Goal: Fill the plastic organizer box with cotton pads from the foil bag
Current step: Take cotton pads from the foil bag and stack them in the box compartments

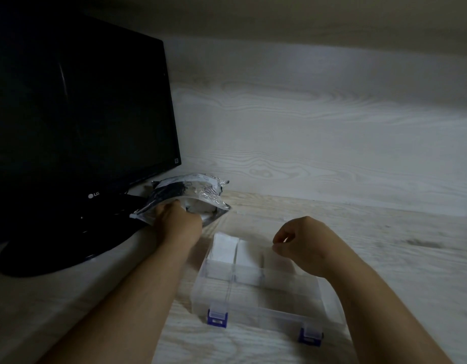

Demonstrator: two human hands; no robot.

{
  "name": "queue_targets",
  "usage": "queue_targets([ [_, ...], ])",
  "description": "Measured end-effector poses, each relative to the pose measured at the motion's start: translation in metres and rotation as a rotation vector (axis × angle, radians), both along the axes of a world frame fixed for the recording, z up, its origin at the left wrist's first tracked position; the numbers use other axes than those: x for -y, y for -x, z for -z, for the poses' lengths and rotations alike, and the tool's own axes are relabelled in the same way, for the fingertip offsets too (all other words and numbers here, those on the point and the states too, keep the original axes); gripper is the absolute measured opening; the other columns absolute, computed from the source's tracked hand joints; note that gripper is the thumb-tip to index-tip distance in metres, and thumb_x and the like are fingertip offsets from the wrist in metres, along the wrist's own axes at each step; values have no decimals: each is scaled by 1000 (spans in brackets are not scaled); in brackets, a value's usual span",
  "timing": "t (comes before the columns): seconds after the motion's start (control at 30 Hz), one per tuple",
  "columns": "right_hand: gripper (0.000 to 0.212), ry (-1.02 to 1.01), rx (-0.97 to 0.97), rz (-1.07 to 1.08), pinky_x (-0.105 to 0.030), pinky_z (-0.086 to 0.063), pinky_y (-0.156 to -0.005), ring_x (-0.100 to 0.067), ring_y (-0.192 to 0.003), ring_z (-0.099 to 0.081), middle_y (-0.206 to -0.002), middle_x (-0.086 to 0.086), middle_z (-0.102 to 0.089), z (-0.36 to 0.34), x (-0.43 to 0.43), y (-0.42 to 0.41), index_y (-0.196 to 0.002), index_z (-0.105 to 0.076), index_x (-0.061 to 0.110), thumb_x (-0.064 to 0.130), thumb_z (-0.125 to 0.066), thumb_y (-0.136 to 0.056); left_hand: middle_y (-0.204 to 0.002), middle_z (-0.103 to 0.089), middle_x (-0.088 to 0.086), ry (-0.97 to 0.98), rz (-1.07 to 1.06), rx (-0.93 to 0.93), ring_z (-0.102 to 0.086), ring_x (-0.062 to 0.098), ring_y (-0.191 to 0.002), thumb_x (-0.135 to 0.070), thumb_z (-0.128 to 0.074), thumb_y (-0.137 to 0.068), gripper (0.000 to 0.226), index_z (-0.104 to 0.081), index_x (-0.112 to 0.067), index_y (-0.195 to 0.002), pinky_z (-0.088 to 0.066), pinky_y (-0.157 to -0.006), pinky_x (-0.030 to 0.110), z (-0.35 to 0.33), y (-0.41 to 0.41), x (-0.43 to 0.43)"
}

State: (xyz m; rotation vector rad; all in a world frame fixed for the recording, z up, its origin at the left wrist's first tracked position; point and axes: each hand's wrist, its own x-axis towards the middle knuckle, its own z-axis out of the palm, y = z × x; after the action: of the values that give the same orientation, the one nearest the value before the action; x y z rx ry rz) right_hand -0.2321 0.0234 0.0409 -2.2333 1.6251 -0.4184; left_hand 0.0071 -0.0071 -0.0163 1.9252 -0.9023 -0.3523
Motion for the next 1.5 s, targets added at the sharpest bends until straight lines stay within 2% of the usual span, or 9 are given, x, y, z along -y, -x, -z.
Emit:
queue_targets([
  [0.13, 6, -6, -3, -3, -24, -53, -71, -6, -71, -61, -89, 7, -68, -1, 0, 0, -90, -69, 28, 28, -63, -91, -129, -50, 24, -56, 26, -12, -50, 37, -115, -27, -56, -77, 44, -62, -9, -117, -44, -101, 39, 2, -3, 2],
  [0.33, 8, -4, -4, 4, -27, -55, -75, -7, -75, -62, -93, 6, -69, -1, 0, 0, -92, -71, 27, 29, -64, -90, -150, -30, 15, -49, 32, 99, -29, 29, -139, -15, -49, -93, 43, -50, -8, -135, -23, -116, 33, -1, 4, -6],
  [0.53, 9, -6, -2, 4, -22, -49, -66, -5, -69, -58, -93, 6, -68, -1, 0, 0, -93, -72, 26, 29, -63, -90, -146, -35, 15, -61, 66, 95, -40, 32, -130, -14, -60, -82, 45, -53, 0, -125, -36, -108, 36, -1, 4, -5],
  [0.63, 9, -3, -1, 5, -24, -52, -70, -5, -72, -60, -92, 6, -69, -1, 0, 0, -92, -72, 27, 29, -64, -89, -140, -37, 20, -78, 72, 97, -46, 37, -124, -15, -61, -82, 47, -52, -2, -126, -40, -104, 39, -3, 3, -6],
  [0.9, 6, 3, 12, 4, -24, -51, -65, -6, -67, -62, -87, 8, -69, 0, 1, 0, -87, -71, 28, 29, -65, -88, -142, -39, 17, -159, 88, 89, -47, 37, -123, -21, -60, -83, 51, -53, -14, -133, -42, -104, 40, -2, 5, -8],
  [1.07, 7, 0, 5, 2, -26, -52, -70, -6, -71, -61, -88, 7, -69, 0, 1, 0, -89, -72, 28, 29, -65, -88, -136, -47, 16, -293, 155, 220, -50, 36, -121, -30, -50, -81, 52, -52, -15, -131, -43, -101, 42, -6, 11, -14],
  [1.23, 7, -4, -4, 5, -26, -53, -73, -5, -73, -61, -88, 7, -70, 0, 0, 0, -88, -71, 28, 29, -64, -88, -142, -44, 18, -254, 169, 215, -42, 36, -130, -37, -44, -71, 67, -52, -11, -133, -40, -106, 45, -5, 15, -16],
  [1.37, 9, -13, -9, 3, -27, -54, -74, -7, -74, -63, -89, 6, -70, 0, 0, -1, -91, -72, 27, 29, -64, -88, -140, -40, 18, -231, 166, 207, -41, 35, -129, -26, -55, -80, 57, -48, -11, -135, -39, -107, 44, -7, 18, -19],
  [1.5, 7, -12, -7, 6, -25, -53, -71, -8, -73, -63, -88, 7, -69, 0, 0, -2, -89, -72, 28, 30, -64, -88, -145, -33, 17, -187, 125, 200, -38, 36, -132, -24, -59, -81, 62, -43, -12, -139, -35, -110, 43, -7, 17, -17],
])
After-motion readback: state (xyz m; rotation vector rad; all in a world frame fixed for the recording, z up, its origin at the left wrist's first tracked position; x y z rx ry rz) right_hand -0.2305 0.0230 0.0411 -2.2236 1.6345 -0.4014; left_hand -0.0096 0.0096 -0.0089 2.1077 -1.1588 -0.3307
